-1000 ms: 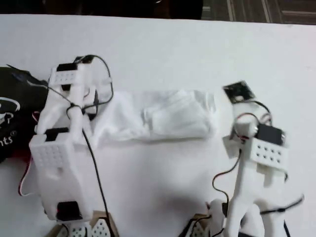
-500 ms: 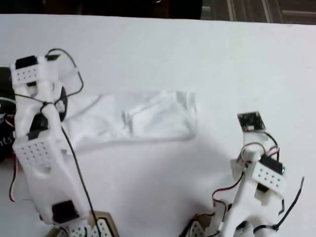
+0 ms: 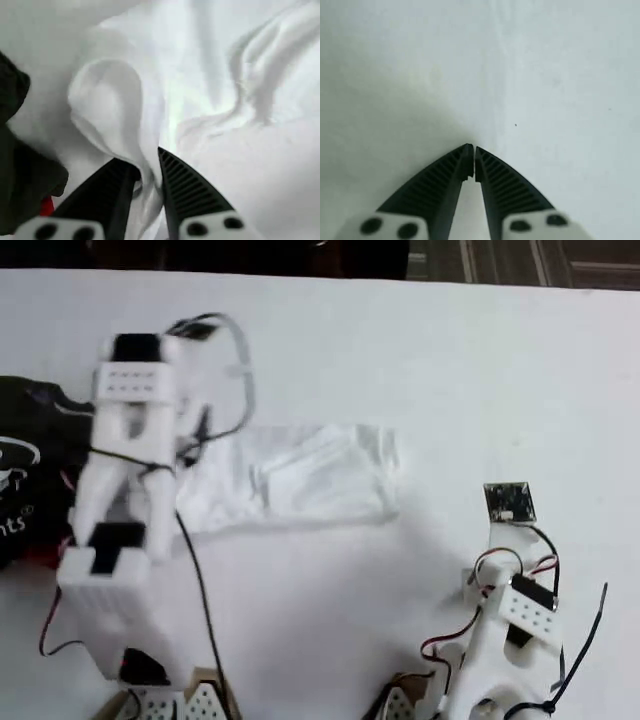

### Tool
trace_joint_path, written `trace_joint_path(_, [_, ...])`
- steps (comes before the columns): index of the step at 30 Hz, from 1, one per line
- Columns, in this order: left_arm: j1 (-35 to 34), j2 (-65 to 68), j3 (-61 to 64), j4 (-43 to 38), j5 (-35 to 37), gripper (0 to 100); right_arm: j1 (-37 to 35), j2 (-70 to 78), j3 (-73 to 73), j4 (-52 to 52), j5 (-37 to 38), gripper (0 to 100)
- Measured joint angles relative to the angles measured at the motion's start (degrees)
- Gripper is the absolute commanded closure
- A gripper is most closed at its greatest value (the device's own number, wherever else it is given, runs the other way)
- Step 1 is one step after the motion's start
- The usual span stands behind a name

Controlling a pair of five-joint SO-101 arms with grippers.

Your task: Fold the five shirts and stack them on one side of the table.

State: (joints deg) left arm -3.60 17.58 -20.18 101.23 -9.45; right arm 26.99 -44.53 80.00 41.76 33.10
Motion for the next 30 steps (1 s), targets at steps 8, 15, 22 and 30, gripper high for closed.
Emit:
trace_joint_path(8, [17.9, -3.1, -3.5, -1.1, 0.0, 97, 0.0, 0.0, 0.4, -0.1, 0.0, 98.1])
trace_joint_path(15, [28.2, 0.7, -6.5, -8.9, 2.1, 97, 0.0, 0.0, 0.4, -0.1, 0.0, 98.1])
trace_joint_path(22, [32.7, 5.5, -6.5, -14.6, 2.6, 97, 0.0, -0.1, 0.6, -0.2, -1.4, 98.1])
trace_joint_path(30, [32.9, 8.1, -6.5, -21.9, 2.7, 97, 0.1, -0.1, 0.6, -0.3, -2.5, 98.1])
